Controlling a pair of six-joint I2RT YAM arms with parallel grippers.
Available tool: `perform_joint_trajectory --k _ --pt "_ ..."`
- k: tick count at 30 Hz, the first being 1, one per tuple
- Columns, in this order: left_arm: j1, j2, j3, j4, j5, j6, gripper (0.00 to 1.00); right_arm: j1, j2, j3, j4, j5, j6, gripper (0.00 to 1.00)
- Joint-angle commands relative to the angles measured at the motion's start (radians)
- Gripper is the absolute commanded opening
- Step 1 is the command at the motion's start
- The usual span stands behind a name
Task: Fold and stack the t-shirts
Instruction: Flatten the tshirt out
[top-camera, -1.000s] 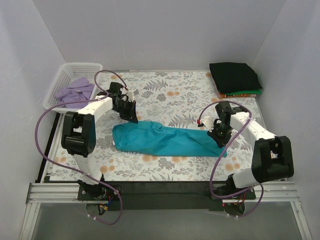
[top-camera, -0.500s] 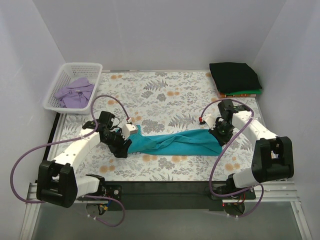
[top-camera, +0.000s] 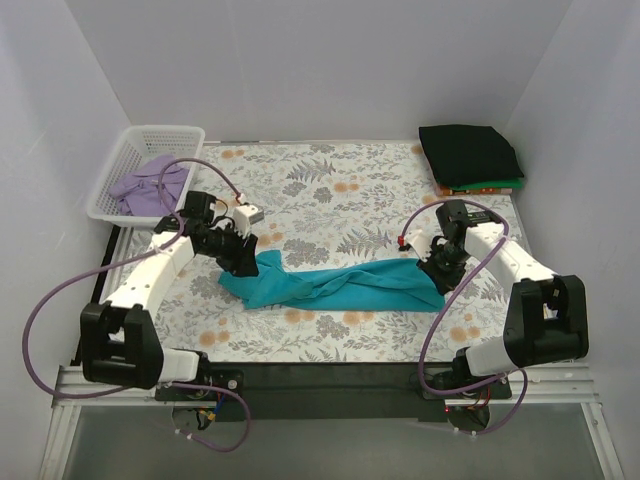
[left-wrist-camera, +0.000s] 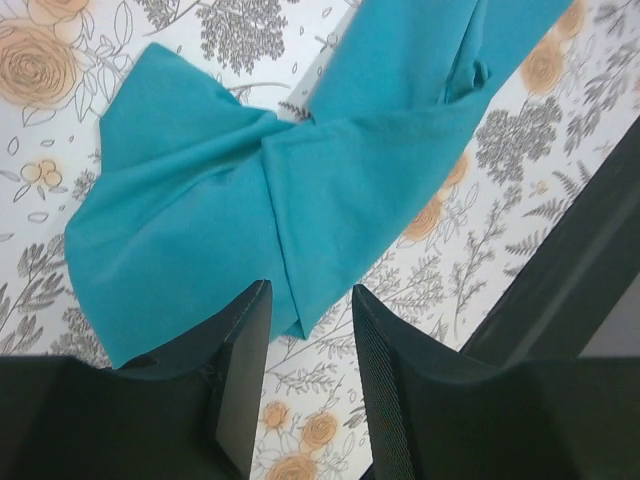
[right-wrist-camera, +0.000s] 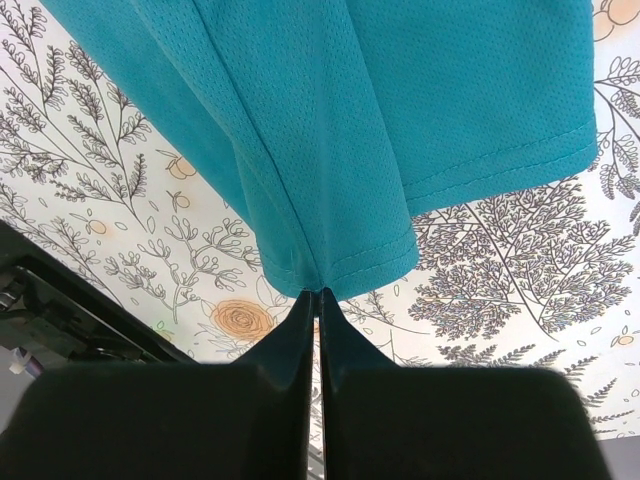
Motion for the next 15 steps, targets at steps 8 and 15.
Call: perform_joint_trajectory --k 8,15 --pt "-0.012 0.233 0.143 0.127 0.148 -0.168 0.38 -0.002 -0.030 -0.007 -0.036 -0.024 -0.014 0.01" --pt "-0.047 0.312 0.156 0.157 0.125 -0.168 0.41 -0.001 -0.022 0.001 -0.037 -0.024 -0.011 0.01"
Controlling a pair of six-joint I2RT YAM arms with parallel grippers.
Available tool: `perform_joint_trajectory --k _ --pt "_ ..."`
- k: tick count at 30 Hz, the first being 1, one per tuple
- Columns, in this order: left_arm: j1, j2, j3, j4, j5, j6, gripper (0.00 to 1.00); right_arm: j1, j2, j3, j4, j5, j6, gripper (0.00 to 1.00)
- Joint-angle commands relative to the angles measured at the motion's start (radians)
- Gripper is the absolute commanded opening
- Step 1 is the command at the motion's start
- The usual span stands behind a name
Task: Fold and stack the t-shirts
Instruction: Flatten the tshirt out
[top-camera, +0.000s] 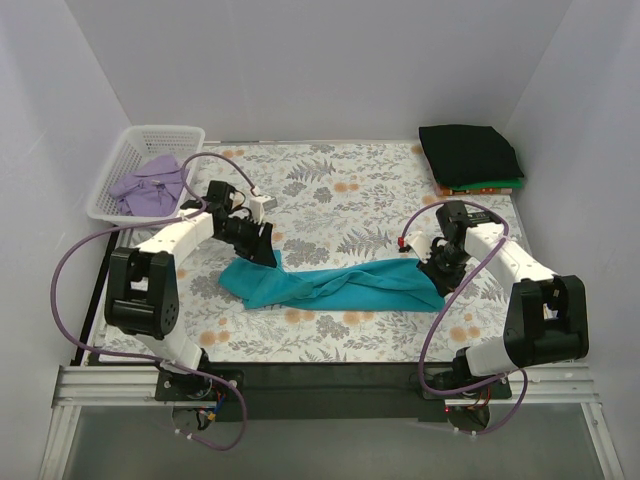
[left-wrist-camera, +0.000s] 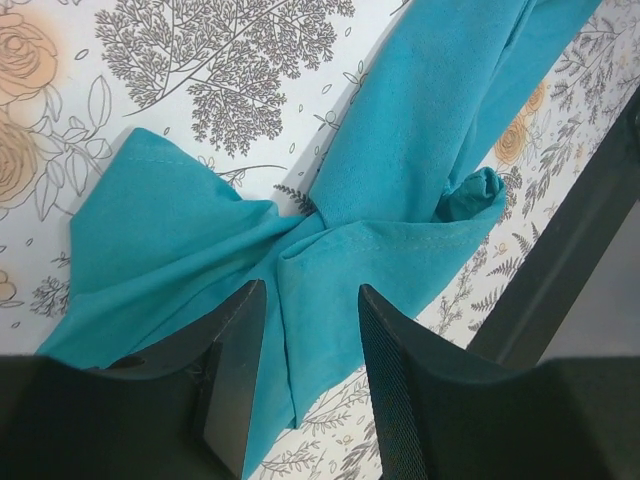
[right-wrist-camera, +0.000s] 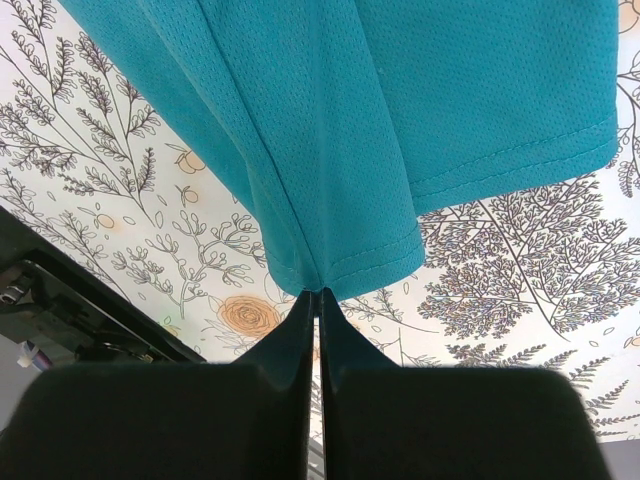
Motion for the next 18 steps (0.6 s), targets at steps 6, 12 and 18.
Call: perform_joint_trajectory --k 6,12,18 --pt "-0.035 0.036 0.018 0.043 -0.001 -0.008 0.42 -0.001 -0.016 0.011 -0.028 -0.016 -0.009 0.01" --pt "-0.054 0.050 0.024 0.050 -0.001 -0.014 0.41 -0.002 -0.010 0.011 -0.032 -0.020 -0.009 0.01" --pt "-0.061 0.081 0.026 0.065 -0.025 -0.021 0.41 -0.002 -0.015 0.011 -0.035 -0.020 -0.009 0.01"
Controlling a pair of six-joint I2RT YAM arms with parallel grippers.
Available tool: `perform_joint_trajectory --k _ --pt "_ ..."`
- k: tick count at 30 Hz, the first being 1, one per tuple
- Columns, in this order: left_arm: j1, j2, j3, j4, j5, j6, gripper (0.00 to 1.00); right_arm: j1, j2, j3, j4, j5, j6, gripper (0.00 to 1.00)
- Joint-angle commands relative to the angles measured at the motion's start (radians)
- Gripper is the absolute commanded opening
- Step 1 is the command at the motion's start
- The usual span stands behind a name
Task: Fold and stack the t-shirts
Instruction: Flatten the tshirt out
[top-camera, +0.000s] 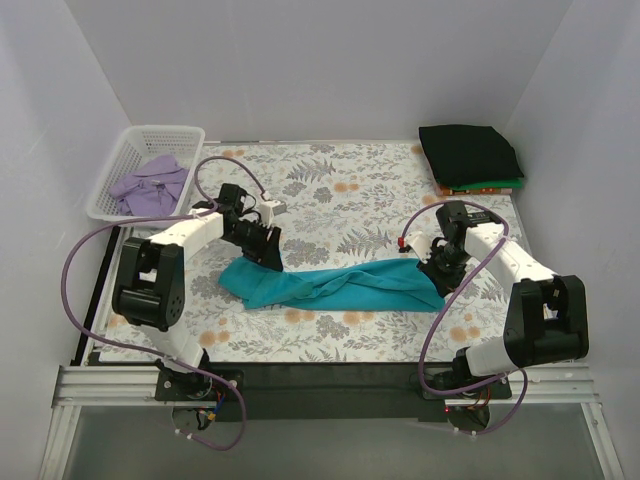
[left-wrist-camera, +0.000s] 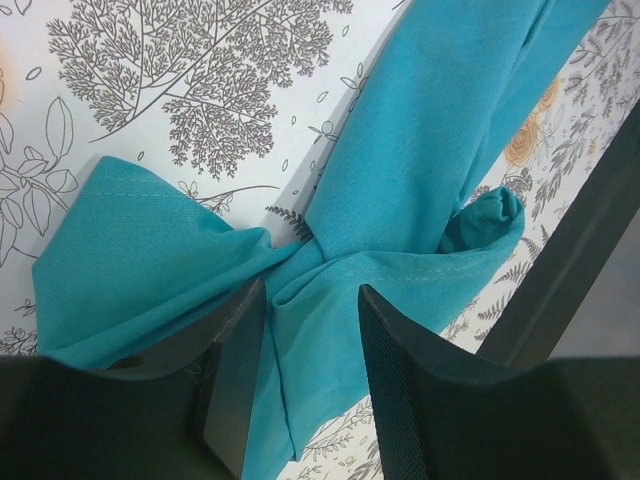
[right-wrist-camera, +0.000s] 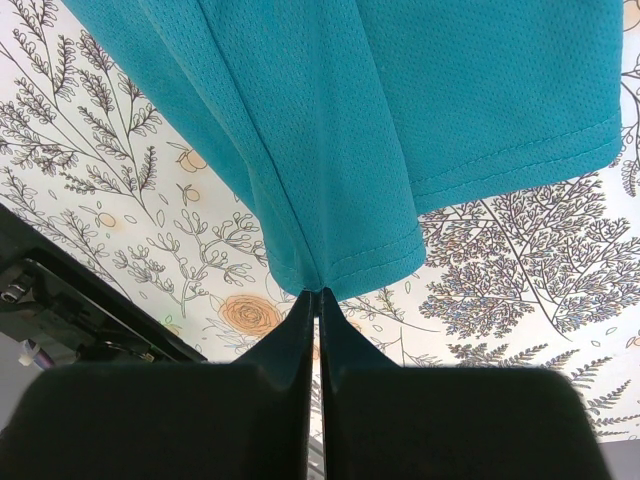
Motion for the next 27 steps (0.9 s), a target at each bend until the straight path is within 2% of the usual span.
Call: perform_joint_trajectory --k 1,4,5,7,8,10,20,27 --pt "-0.007 0.016 0.025 0.019 -0.020 0.001 0.40 -0.002 -0.016 0.011 -0.032 -0.020 -0.009 0.01" --pt "-0.007 0.002 0.026 0.013 -0.016 0.010 0.35 -0.002 -0.019 0.014 -0.038 -0.018 -0.007 0.01" --pt "-0.007 -0.007 0.027 0.007 -0.017 0.012 0.28 -0.001 -0.022 0.017 -0.040 -0.018 -0.009 0.01" --pt "-0.007 -0.032 0.035 -0.004 -0.016 0.013 0.21 -0.002 -0.026 0.028 -0.049 -0.024 -0.009 0.01" --pt "-0.007 -0.041 0.036 -0.016 -0.014 0.015 0.11 -0.002 -0.030 0.033 -0.053 -0.026 -0.009 0.01" --pt "-0.007 -0.062 0.041 -0.028 -0.017 0.013 0.00 -0.001 -0.033 0.044 -0.061 -0.030 -0.007 0.01" --pt "0.018 -0.173 0.116 -0.087 -0.065 -0.016 0.00 -0.004 -0.035 0.117 -0.076 -0.026 0.004 0.01" --pt "0.156 -0.204 0.340 -0.120 -0.071 -0.056 0.00 -0.025 -0.027 0.299 -0.076 0.015 0.005 0.01"
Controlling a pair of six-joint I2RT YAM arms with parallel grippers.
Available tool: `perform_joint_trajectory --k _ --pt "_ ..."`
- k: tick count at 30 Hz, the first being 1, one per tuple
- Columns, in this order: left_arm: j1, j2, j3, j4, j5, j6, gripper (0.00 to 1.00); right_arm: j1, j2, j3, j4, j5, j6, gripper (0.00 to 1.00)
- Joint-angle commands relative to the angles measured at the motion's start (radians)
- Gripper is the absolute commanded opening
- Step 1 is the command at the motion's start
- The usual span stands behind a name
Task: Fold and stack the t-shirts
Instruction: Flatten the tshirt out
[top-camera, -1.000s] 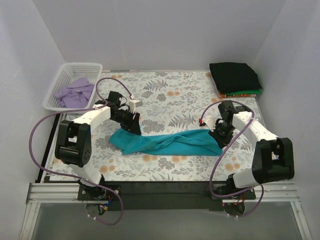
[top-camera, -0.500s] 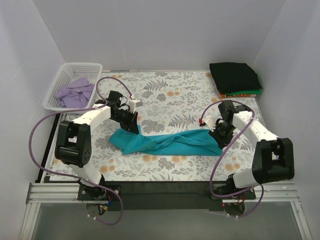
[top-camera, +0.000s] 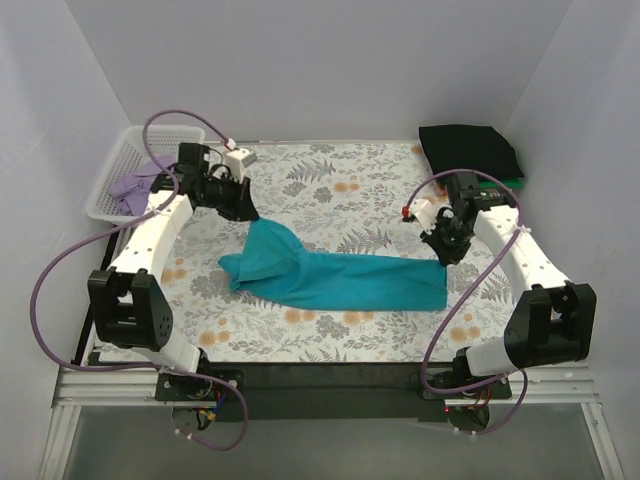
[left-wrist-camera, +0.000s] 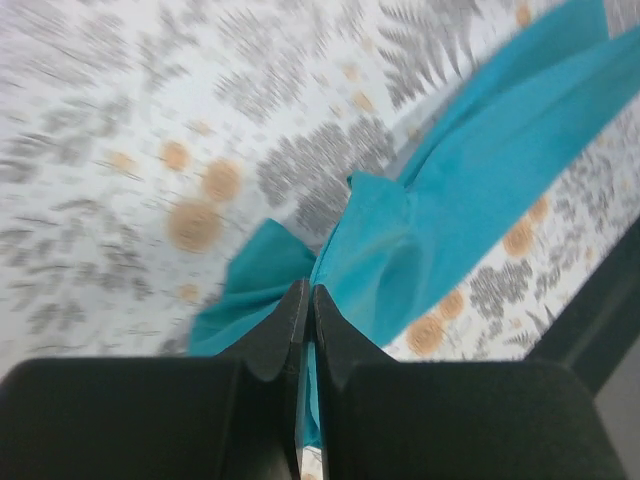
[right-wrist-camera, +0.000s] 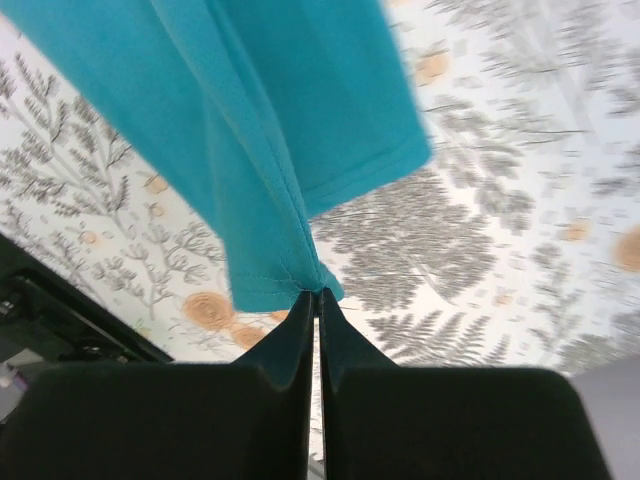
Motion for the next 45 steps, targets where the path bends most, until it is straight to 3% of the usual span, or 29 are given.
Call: perform_joint_trajectory --k 1,5,18,23,30,38,41,45 --pt "0.086 -0.065 0.142 -0.006 -0.005 -0.034 0.00 -0.018 -0.020 0.129 -0.011 0.034 0.000 0.01" --pt "0.183 -0.075 0.277 0.003 -0.016 -0.061 0.00 -0.047 -0.012 0.261 -0.002 0.071 -0.009 0.01" --pt "0.194 -0.223 0.496 0.184 -0.046 -0.261 0.00 -0.068 -0.027 0.746 0.150 0.081 0.087 0.01" --pt "0.194 -0.351 0.619 0.236 -0.097 -0.299 0.00 -0.068 -0.127 0.896 0.271 0.140 0.116 0.01" --pt "0.194 -0.545 0.653 0.366 -0.201 -0.316 0.00 -0.068 -0.381 0.844 0.501 0.244 0.168 0.01" --pt "0.192 -0.519 0.934 0.274 -0.350 -0.325 0.00 -0.066 -0.492 0.864 0.632 0.249 0.138 0.01" --pt "0.194 -0.511 0.914 0.247 -0.393 -0.313 0.00 -0.066 -0.483 0.829 0.633 0.212 0.113 0.01" --pt "0.194 -0.543 0.747 0.233 -0.419 -0.292 0.00 -0.068 -0.472 0.697 0.644 0.111 0.072 0.01"
